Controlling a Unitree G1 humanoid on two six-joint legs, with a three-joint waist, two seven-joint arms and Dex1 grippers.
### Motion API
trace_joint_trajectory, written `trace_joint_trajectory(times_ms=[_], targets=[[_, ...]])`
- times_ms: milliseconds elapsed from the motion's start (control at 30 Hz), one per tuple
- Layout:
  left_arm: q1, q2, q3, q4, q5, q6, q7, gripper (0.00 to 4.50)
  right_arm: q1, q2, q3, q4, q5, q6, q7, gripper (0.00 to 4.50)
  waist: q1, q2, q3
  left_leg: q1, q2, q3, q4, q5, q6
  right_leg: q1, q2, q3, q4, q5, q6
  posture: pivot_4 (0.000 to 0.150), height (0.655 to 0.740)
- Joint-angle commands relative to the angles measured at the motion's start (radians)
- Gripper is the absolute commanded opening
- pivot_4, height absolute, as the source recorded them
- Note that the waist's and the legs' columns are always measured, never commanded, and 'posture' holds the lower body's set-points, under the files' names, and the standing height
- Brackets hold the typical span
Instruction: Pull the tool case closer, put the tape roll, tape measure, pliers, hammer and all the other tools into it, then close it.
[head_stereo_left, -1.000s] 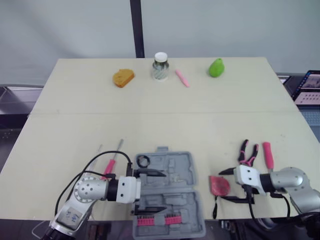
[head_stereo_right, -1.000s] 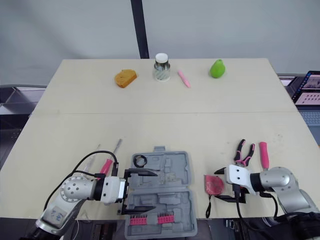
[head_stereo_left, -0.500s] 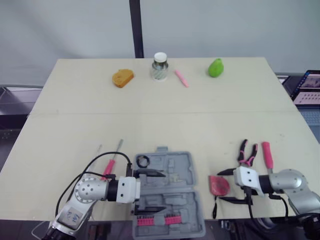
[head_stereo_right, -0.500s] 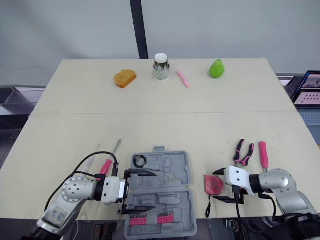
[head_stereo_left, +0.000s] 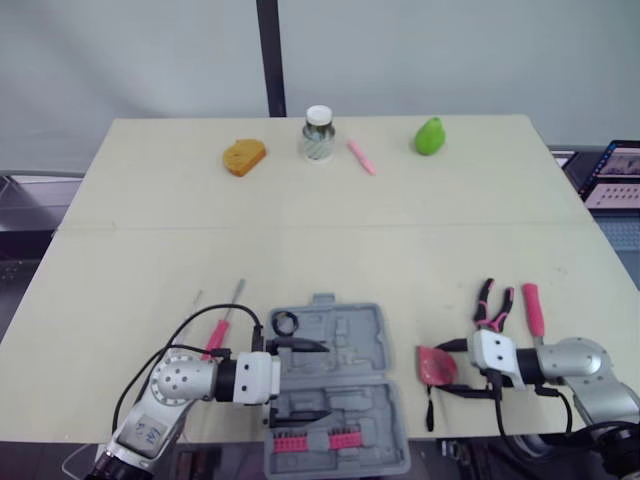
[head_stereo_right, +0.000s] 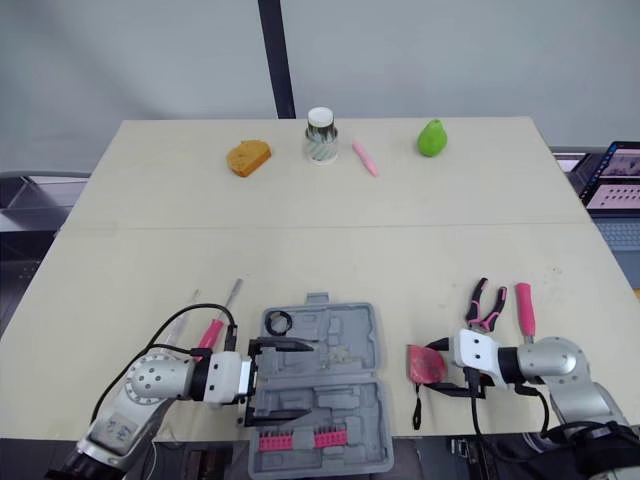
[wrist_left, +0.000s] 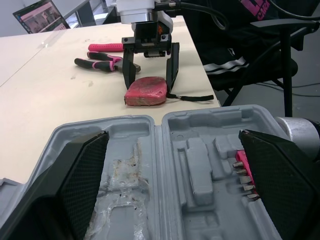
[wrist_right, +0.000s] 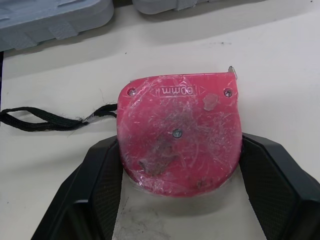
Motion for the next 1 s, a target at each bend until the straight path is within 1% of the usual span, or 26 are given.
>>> trace_joint_trajectory(times_ms=[33, 167, 267, 333, 400, 467, 533, 567, 700, 800, 867, 1000], targets=[[0.013, -0.004, 0.009, -0.026, 0.008, 0.009, 0.031, 4.50, -0.024, -0.030, 0.002, -0.109, 0.043, 0.084, 0.040, 2.93, 0.000, 0.000, 0.000, 0.000, 0.000, 0.000, 0.000, 0.000, 0.000, 0.000, 0.000, 0.000, 0.000, 0.000, 0.000, 0.150, 0.7400], [0.025, -0.009, 0.017, -0.034, 0.009, 0.023, 0.063, 4.50, -0.080, -0.052, 0.003, -0.257, 0.102, 0.250, 0.069, 2.93, -0.001, 0.002, 0.001, 0.000, 0.001, 0.000, 0.000, 0.000, 0.000, -0.001, 0.000, 0.001, 0.000, 0.000, 0.000, 0.150, 0.7400], [0.029, -0.010, 0.016, -0.042, 0.009, 0.029, 0.079, 4.50, -0.109, -0.066, 0.011, -0.299, 0.115, 0.311, 0.083, 2.93, 0.003, 0.001, 0.001, 0.000, 0.001, 0.000, 0.000, 0.000, 0.000, -0.001, 0.000, 0.001, 0.000, 0.000, 0.000, 0.150, 0.7400], [0.039, -0.010, 0.023, -0.052, 0.011, 0.039, 0.097, 4.50, -0.149, -0.079, 0.029, -0.316, 0.098, 0.338, 0.095, 2.93, 0.005, 0.001, 0.001, -0.001, 0.000, -0.001, 0.000, -0.001, 0.000, -0.001, 0.000, 0.000, -0.001, 0.000, 0.000, 0.150, 0.7400], [0.056, -0.006, 0.034, -0.072, 0.011, 0.052, 0.117, 4.50, -0.193, -0.089, 0.057, -0.325, 0.065, 0.356, 0.099, 2.93, 0.003, 0.001, 0.001, -0.001, 0.000, 0.000, 0.000, -0.001, 0.000, -0.001, -0.001, 0.000, -0.001, 0.000, 0.000, 0.150, 0.7400], [0.087, 0.002, 0.059, -0.095, 0.008, 0.064, 0.140, 4.50, -0.265, -0.088, 0.112, -0.336, -0.026, 0.391, 0.065, 2.93, -0.004, 0.002, 0.001, -0.001, 0.000, 0.000, 0.000, -0.001, 0.000, -0.001, -0.001, 0.000, -0.001, 0.000, 0.000, 0.150, 0.7400], [0.118, 0.001, 0.086, -0.112, 0.004, 0.071, 0.165, 4.50, -0.333, -0.095, 0.174, -0.370, -0.101, 0.461, 0.069, 2.93, -0.007, 0.002, 0.001, -0.001, 0.000, 0.001, -0.001, -0.001, -0.001, -0.003, 0.000, 0.001, -0.001, 0.000, 0.000, 0.150, 0.7400], [0.127, -0.002, 0.094, -0.120, 0.003, 0.075, 0.176, 4.50, -0.354, -0.096, 0.191, -0.385, -0.116, 0.476, 0.076, 2.93, -0.007, 0.002, 0.001, -0.001, 0.001, 0.001, -0.001, -0.001, -0.001, -0.004, 0.000, 0.001, 0.000, 0.000, -0.001, 0.150, 0.7400], [0.170, -0.030, 0.134, -0.162, -0.027, 0.108, 0.232, 4.50, -0.481, -0.048, 0.261, -0.492, -0.144, 0.674, 0.077, 2.93, -0.004, 0.002, 0.001, -0.003, 0.001, 0.001, -0.001, -0.001, -0.002, -0.005, 0.000, 0.001, 0.000, -0.001, -0.001, 0.150, 0.7400], [0.184, -0.042, 0.135, -0.179, -0.022, 0.121, 0.252, 4.50, -0.506, -0.052, 0.293, -0.551, -0.153, 0.748, 0.086, 2.93, 0.003, 0.002, 0.001, -0.003, 0.001, 0.000, -0.001, -0.001, -0.002, -0.004, 0.000, 0.000, -0.001, -0.001, -0.001, 0.150, 0.7400], [0.203, -0.047, 0.140, -0.175, -0.017, 0.112, 0.259, 4.50, -0.541, -0.050, 0.342, -0.608, -0.158, 0.832, 0.110, 2.93, 0.003, 0.002, 0.001, -0.004, 0.001, -0.002, 0.000, -0.001, -0.001, -0.004, 0.000, -0.001, -0.001, -0.001, -0.001, 0.150, 0.7400], [0.214, -0.051, 0.146, -0.176, -0.013, 0.108, 0.271, 4.50, -0.584, -0.037, 0.424, -0.623, -0.212, 0.875, 0.098, 2.93, -0.002, 0.002, 0.001, -0.008, 0.001, -0.002, 0.001, -0.001, -0.001, -0.008, 0.000, -0.001, -0.001, 0.000, -0.001, 0.150, 0.7400]])
